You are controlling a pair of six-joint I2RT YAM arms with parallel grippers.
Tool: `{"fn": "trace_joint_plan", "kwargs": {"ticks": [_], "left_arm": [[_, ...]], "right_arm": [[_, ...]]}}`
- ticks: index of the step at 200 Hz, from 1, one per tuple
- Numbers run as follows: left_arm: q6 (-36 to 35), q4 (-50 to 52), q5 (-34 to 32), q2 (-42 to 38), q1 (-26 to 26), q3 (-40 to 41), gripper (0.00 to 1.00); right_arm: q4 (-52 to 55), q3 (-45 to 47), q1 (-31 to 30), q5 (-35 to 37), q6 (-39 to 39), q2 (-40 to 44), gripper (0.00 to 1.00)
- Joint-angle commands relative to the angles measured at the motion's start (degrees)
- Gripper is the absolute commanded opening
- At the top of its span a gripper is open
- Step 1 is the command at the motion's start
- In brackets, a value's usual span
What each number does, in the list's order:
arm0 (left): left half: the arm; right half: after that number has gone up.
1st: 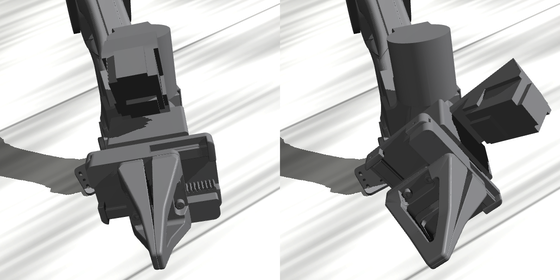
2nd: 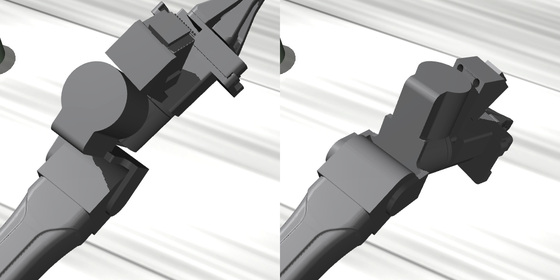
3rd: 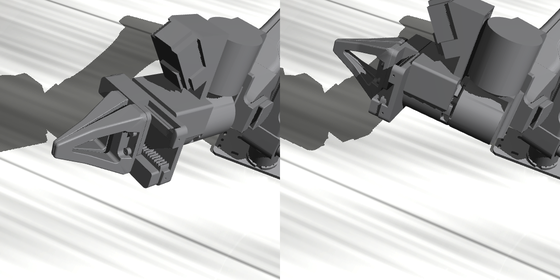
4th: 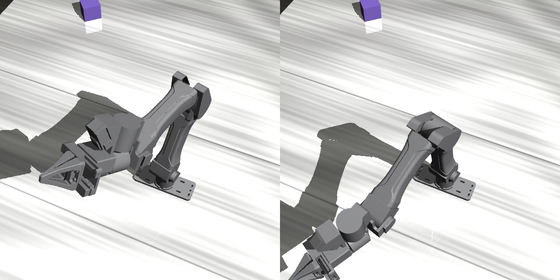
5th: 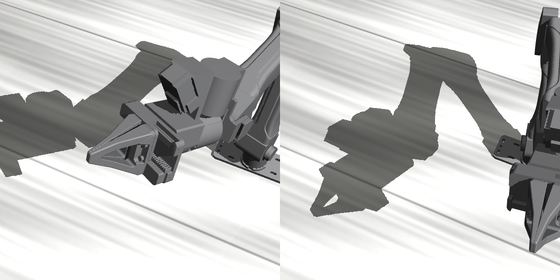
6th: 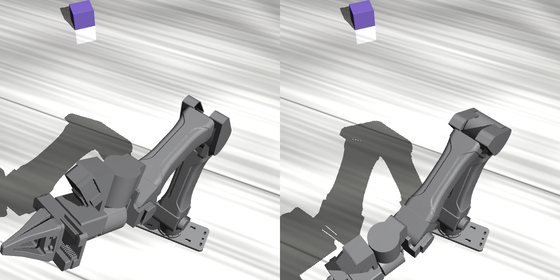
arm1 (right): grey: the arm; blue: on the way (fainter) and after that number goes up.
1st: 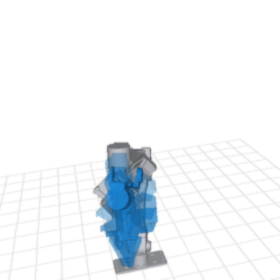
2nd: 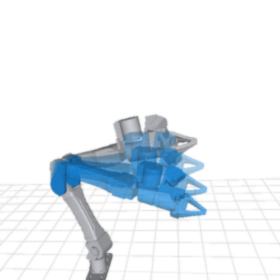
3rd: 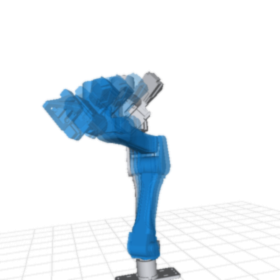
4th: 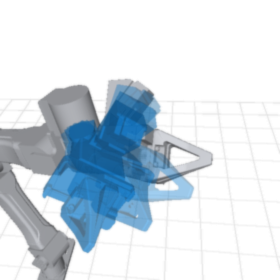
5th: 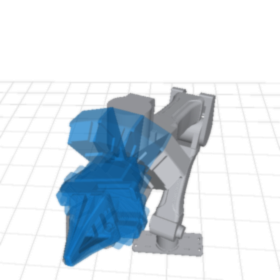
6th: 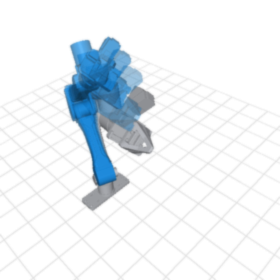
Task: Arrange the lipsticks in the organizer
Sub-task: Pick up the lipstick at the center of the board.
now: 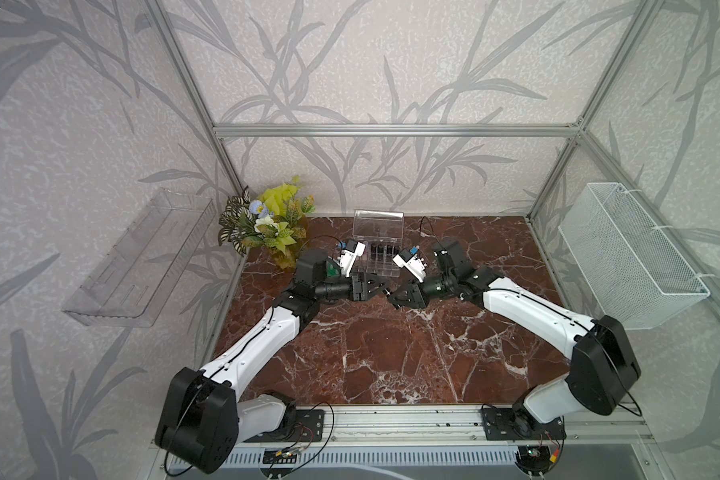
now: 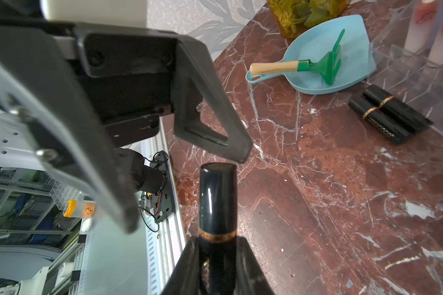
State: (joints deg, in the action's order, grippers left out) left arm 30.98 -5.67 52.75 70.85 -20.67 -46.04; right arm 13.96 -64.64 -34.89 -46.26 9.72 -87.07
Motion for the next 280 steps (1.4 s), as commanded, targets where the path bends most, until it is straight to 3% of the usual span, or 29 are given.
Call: {"fn": "trace_joint_plan", "kwargs": {"ticks": [1,40,97,111,127,159,187,234,280], "left_arm": [[-2.7,2.1,-1.6,-0.4,-0.3,-1.1,0.60],[-2.1,1.1,-3.1,-0.6,-0.4,-1.0,0.59],[0.8,-3.4,0.1,-0.9,-1.5,0.5,0.38],[0.9,-3.6,0.5,-1.1,-1.7,0.8,0.37],[0.7,-3.2,0.6,-1.2,-1.9,1.0,0.39],[0.3,-2.6,0.1,-1.8,-2.0,1.8,0.59],[0.2,-2.4,-0.1,-2.5,-2.0,2.5,0.60],[1.0,-3.3,0.3,-3.5,-2.2,2.8,0.43],[1.3,-4.5,0.5,-3.0,-2.6,3.8,0.38]], "right_arm": [[-2.4,-0.1,0.0,-2.2,0.6,1.8,0.20],[-2.6,-0.1,0.0,-2.5,0.7,1.8,0.20],[-2.4,-0.1,0.0,-1.8,0.5,1.7,0.20],[-2.4,-0.1,-0.1,-1.7,0.6,1.7,0.20],[-2.3,-0.1,-0.1,-1.6,0.5,1.9,0.20],[-2.0,0.0,-0.1,-1.1,0.3,2.2,0.20],[-1.7,0.0,0.0,-0.7,0.0,2.0,0.20],[-1.6,-0.2,0.0,-0.7,-0.1,1.9,0.20],[-1.6,-0.3,0.0,-1.0,0.0,1.6,0.20]]}}
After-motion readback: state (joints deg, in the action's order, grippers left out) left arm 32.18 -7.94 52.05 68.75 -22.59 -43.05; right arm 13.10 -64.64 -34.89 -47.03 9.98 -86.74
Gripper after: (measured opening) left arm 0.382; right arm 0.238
